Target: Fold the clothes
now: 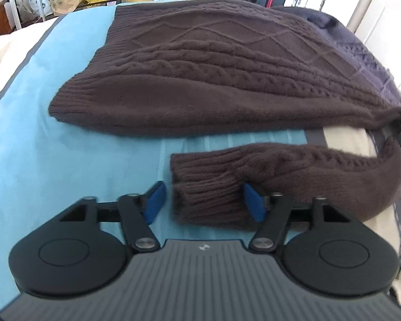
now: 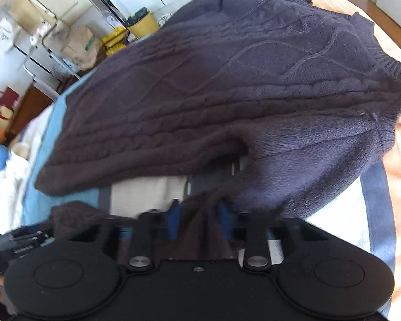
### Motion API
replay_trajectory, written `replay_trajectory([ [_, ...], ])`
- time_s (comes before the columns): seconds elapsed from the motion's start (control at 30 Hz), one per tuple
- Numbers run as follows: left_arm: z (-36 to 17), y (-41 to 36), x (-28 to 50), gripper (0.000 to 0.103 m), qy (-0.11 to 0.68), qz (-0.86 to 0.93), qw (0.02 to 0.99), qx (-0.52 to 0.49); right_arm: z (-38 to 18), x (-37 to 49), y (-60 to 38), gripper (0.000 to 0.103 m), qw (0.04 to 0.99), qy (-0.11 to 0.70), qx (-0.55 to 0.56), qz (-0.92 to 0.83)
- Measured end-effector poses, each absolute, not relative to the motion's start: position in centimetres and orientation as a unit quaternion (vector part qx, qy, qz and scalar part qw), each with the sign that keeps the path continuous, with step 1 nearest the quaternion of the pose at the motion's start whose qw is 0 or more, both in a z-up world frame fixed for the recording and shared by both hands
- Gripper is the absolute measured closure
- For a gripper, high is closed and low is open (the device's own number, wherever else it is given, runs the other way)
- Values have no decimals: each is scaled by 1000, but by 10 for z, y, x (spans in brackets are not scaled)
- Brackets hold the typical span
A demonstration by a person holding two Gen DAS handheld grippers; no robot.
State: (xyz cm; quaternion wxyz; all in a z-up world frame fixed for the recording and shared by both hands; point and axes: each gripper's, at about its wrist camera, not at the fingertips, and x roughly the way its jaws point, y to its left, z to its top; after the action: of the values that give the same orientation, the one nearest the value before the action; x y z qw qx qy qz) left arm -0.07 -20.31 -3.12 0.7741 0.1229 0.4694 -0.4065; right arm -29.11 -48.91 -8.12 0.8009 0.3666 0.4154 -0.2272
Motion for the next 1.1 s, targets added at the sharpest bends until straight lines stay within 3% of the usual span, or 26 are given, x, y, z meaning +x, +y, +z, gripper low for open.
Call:
replay_trajectory([
  [0.07, -26, -197, 5, 89, 470, -401, 781, 95, -79, -297, -490, 86, 807, 392, 378, -229],
  [0.23, -18, -177, 24, 90, 482, -406, 777, -5, -75, -314, -495, 92, 824, 322, 409, -225],
  [0.57, 17, -166, 28, 93, 393, -410, 822, -50, -56, -323, -493, 94, 848, 210, 413, -258],
  [0.63, 20, -172, 20, 93, 371, -410, 833, -13, -54, -325, -499, 95, 846, 190, 416, -275],
  [0.8, 20, -197, -10, 89, 319, -434, 837, 103, -48, -332, -526, 99, 831, 179, 390, -352],
  [0.97, 20, -214, -36, 53, 331, -520, 775, 140, -69, -339, -538, 98, 806, 206, 452, -321],
  [1.03, 19, -217, -41, 52, 346, -545, 750, 146, -69, -341, -530, 93, 807, 214, 457, -305],
  [1.1, 17, -218, -46, 46, 353, -566, 730, 148, -62, -344, -519, 89, 816, 200, 457, -291],
])
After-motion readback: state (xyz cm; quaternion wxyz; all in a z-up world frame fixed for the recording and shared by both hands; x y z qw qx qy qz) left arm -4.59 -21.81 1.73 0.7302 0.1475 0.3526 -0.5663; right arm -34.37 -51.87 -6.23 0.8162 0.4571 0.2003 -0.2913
